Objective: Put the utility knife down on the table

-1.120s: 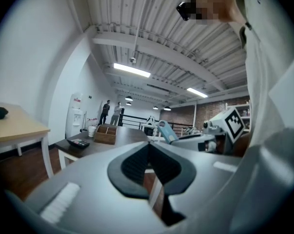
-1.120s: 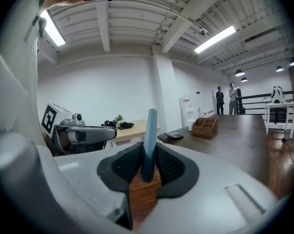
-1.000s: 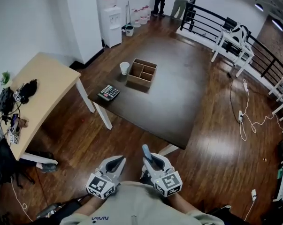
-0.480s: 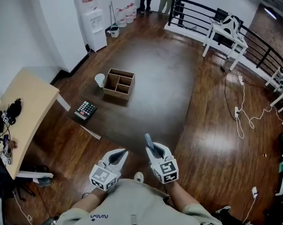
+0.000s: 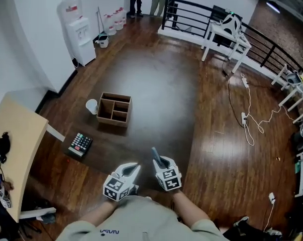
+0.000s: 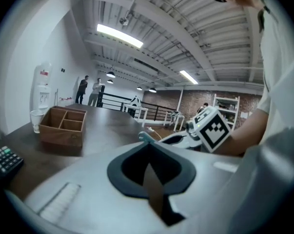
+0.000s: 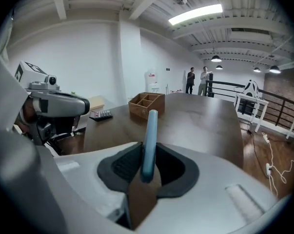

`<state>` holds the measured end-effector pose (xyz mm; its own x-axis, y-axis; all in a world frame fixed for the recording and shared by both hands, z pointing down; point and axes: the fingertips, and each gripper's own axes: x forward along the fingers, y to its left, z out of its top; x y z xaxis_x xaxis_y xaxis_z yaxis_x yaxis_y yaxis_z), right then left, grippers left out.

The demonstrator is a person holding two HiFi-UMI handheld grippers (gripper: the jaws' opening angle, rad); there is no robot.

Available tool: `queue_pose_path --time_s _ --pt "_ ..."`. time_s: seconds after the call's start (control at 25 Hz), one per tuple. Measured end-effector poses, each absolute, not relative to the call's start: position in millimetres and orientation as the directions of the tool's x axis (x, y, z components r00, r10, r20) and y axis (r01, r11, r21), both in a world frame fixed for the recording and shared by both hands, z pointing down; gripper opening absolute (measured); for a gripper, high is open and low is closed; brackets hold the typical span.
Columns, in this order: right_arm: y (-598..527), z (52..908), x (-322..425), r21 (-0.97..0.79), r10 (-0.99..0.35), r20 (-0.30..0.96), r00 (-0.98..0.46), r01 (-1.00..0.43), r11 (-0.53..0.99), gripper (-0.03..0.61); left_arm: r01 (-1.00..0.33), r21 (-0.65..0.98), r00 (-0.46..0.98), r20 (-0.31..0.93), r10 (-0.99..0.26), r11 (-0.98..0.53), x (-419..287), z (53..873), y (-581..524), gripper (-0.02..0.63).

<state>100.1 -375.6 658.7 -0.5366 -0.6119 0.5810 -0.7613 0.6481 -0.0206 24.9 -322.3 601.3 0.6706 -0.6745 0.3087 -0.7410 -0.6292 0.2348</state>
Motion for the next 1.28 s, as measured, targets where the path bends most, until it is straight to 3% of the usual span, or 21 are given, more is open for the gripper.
queue_pose_path --time_s 0.6,1.12,1.28 --pt "-419.5 726.6 94.9 -0.004 -0.55 0.755 -0.357 -0.841 0.541 0.089 -0.614 0.356 0.784 0.376 -0.493 -0.704 7.3 653.1 -384.3 0.002" --pt "-417.0 745.9 89.5 -0.035 -0.482 0.797 -0.365 -0.825 0.565 0.089 -0.626 0.384 0.777 0.381 -0.502 -0.679 -3.2 659.6 -394.4 0.002" --pt "-409.1 721.9 91.9 -0.03 -0.522 0.768 -0.372 -0.834 0.551 0.094 -0.641 0.365 0.766 0.365 -0.529 -0.675 -8.6 647.1 -391.0 0.002"
